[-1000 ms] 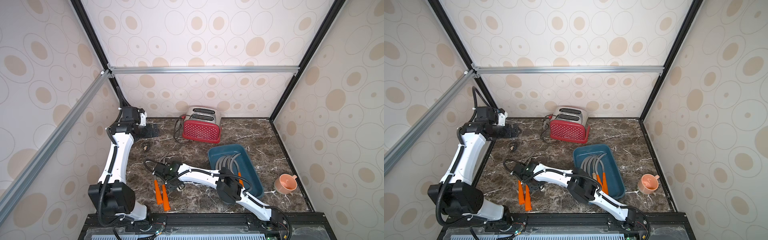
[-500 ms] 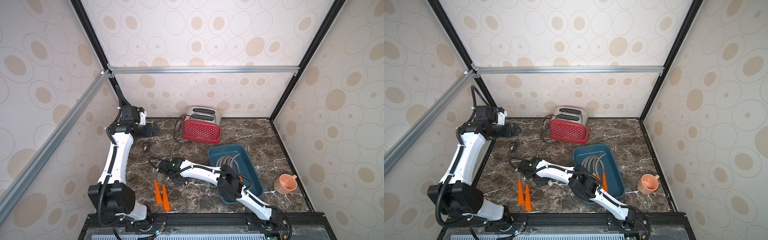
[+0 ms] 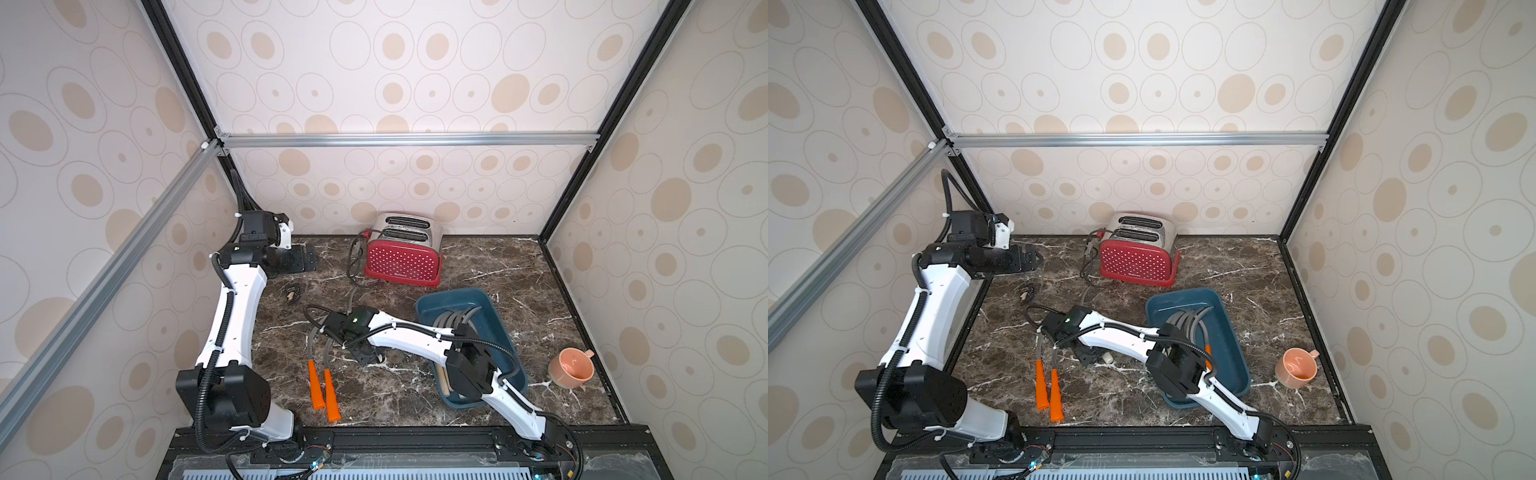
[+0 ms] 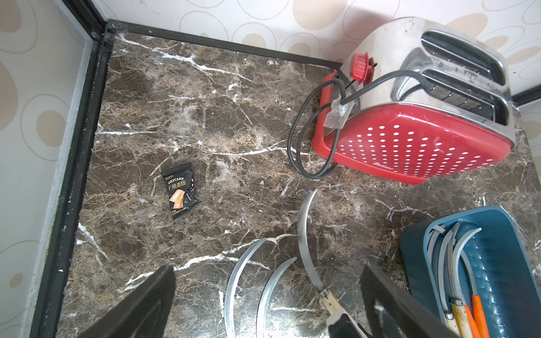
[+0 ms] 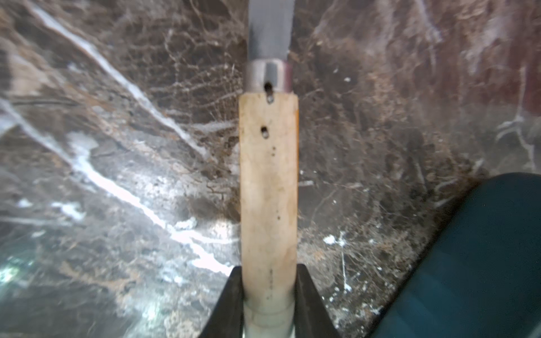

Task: Put small sickles into storage boxes
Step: Pick up the sickle at the center of the board, then place the sickle in the storage box.

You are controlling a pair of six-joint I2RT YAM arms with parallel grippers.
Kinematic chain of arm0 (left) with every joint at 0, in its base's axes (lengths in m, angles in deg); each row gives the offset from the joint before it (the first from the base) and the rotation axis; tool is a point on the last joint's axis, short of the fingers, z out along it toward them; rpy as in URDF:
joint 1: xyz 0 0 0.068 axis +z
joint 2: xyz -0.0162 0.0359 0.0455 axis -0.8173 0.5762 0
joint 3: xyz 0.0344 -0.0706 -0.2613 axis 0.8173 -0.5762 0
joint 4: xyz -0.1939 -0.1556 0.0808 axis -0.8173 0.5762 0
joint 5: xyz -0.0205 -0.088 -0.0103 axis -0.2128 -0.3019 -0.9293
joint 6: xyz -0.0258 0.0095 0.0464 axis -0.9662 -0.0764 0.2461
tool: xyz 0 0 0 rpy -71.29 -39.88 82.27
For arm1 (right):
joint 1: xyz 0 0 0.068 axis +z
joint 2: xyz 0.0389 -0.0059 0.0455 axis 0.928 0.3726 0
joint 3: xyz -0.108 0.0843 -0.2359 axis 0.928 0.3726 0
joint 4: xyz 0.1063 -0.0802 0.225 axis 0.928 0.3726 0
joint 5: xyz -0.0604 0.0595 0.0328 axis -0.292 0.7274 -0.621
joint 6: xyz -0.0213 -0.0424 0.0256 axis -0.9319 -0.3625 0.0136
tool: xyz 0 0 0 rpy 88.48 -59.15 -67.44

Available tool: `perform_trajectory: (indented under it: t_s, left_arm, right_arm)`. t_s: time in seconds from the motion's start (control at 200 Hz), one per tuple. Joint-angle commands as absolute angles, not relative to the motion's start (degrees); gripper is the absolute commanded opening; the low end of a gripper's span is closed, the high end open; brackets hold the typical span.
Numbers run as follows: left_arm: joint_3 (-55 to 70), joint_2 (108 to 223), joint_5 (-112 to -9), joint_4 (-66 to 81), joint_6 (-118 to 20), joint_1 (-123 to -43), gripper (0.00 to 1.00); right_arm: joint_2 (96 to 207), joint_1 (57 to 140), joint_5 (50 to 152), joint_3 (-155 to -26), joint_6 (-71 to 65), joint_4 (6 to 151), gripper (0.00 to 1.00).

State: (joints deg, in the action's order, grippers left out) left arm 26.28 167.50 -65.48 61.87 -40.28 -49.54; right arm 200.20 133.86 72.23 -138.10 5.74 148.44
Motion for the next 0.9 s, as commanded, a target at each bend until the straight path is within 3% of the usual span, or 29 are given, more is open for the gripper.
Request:
perform_trajectory:
  t_s: [0.0,0.24,0.491,0.681,0.896]
  left_arm:
    - [29.7,166.8,-64.9,62.3,-41.1,-49.2,0.99]
    - [30.1,165.8,-65.0,63.2,-40.0,-49.1,0.99]
    - [30.8,164.7,-66.8,64.3,-37.7,-49.1,0.99]
    - [26.4,162.5,-75.2,62.4,-35.4,-49.3,0.99]
    - [26.3,162.8,-72.9,63.7,-32.9,-49.4,0.99]
  right_arm:
    - [196.1,133.4,71.1,-135.8,6.1,148.9,0.03]
    - [187.2,132.1,71.2,-125.8,7.0,147.0,0.03]
    - [169.1,128.6,72.4,-107.6,9.3,143.4,0.04]
    - [155.8,125.4,74.5,-94.1,11.8,141.9,0.04]
    - [144.6,120.5,77.0,-81.4,14.5,139.5,0.05]
